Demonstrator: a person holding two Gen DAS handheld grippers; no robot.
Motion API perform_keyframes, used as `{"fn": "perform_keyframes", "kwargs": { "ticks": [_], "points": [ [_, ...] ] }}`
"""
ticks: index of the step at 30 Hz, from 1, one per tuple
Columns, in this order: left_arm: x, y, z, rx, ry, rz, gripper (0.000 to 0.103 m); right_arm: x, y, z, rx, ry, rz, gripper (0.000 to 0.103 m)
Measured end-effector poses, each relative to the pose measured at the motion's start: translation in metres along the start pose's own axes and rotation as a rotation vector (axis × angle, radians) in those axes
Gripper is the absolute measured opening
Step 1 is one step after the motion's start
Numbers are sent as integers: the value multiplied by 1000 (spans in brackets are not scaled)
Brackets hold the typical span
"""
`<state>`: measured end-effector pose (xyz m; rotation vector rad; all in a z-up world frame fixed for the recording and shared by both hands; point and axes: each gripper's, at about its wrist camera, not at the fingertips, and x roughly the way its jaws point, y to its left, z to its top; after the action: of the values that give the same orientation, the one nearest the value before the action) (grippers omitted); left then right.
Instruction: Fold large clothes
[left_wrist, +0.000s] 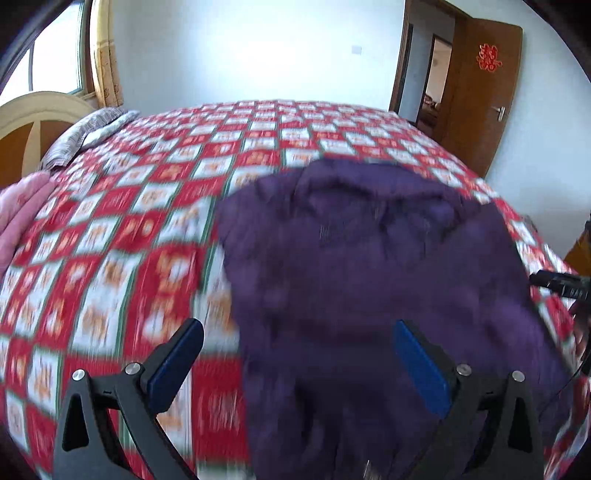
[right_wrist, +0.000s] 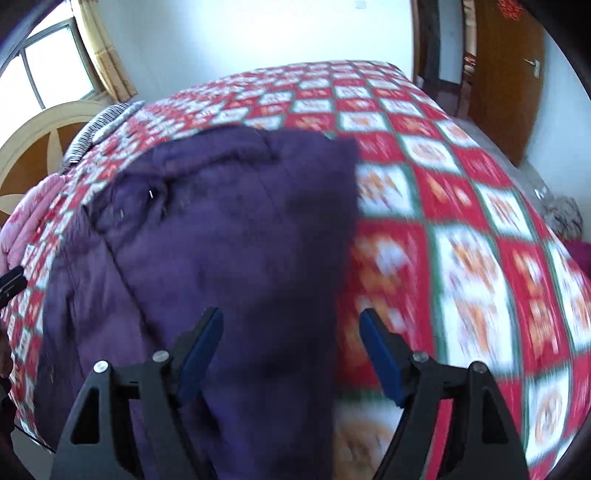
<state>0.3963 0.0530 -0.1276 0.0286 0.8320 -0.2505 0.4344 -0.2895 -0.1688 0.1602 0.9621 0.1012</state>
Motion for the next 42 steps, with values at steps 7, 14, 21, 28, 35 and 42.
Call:
{"fn": "perform_keyframes", "kwargs": {
  "ticks": [7,14,21,28,35,42],
  "points": [
    [-40,3,-102,-10,40,-6,102,-42,-20,-101,85,48,-3,79],
    [-43,-7,-142,-37,70,-48,102,-61,-21,-145,156,24,27,79],
    [-36,-1,-157,-87,82,-88,102,-71,-14,-160,188,22,90,79],
    [-31,-6,-158,-64,42,-86,102,-62,-3,-167,162,-13,109,66],
    [-45,-18,-160,18,32,-137,63,-68,-13,-180,244,-29,240,42],
    [-38,-13,-162,-65,42,-139,69,-67,-3,-182,238,-53,218,44]
  ]
}}
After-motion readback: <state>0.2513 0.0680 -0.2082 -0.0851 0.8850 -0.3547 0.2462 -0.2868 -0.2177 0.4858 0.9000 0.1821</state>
